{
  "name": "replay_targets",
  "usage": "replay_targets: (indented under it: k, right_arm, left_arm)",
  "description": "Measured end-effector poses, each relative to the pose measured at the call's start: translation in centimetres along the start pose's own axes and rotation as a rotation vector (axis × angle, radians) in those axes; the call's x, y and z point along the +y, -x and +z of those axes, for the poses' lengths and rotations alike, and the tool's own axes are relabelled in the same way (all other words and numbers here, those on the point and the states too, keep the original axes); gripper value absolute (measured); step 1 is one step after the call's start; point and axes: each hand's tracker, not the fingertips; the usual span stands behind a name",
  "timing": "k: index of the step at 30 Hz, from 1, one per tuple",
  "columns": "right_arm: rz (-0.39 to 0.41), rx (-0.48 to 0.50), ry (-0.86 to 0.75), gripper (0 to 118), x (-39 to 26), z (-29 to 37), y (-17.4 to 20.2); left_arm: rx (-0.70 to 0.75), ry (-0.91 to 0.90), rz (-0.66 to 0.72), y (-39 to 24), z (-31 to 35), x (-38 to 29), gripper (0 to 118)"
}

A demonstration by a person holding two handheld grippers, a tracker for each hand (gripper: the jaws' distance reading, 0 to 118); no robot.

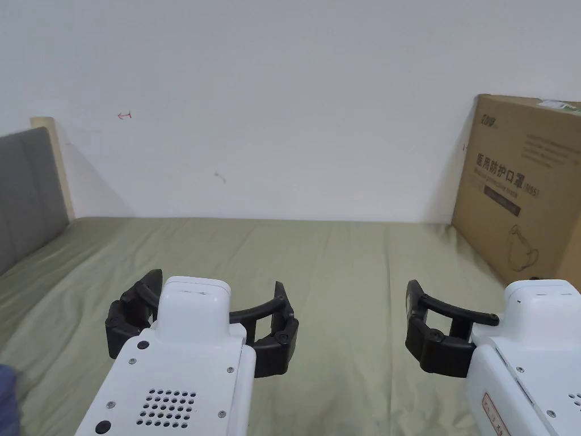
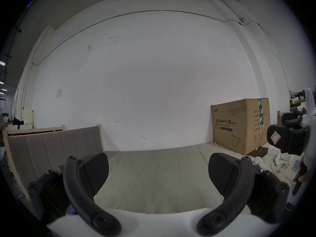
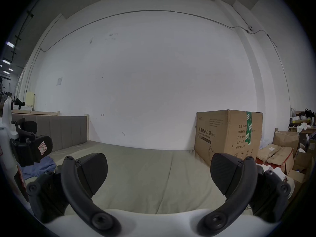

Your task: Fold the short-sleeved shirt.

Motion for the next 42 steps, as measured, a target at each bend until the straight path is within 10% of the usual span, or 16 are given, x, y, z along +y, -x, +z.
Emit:
replay_targets:
  k: [25,27,28,30,31,42]
  right_arm:
    - [-0.031,0.014,0.034,116,0.0,-0.1,-0.1]
    - [-0.019,0.028,0.025,106,0.0,0.1,0.0]
    - [-0.007,0.031,0.018,87,0.0,0.3,0.0]
    - [0.024,0.030,0.005,20,-0.1,0.4,0.2]
    - [0.046,-0.005,0.010,2,-0.2,0.3,0.3]
    - [0.037,0.048,0.073,0,-1.1,-1.0,0.7]
  left_arm:
    - [0.025,0.092,0.035,0.9,-0.5,0.3,111]
    - [-0.016,0.092,0.108,1.8,-0.6,0.1,94]
    - [-0.029,0.080,0.118,2.1,-0.5,0.0,61]
    - [0.038,0.110,0.108,2.3,-0.8,-0.1,0]
    - [0.058,0.104,0.093,2.4,-0.9,-0.5,0]
    - [-0.093,0.313,0.275,5.1,-2.6,-3.7,0]
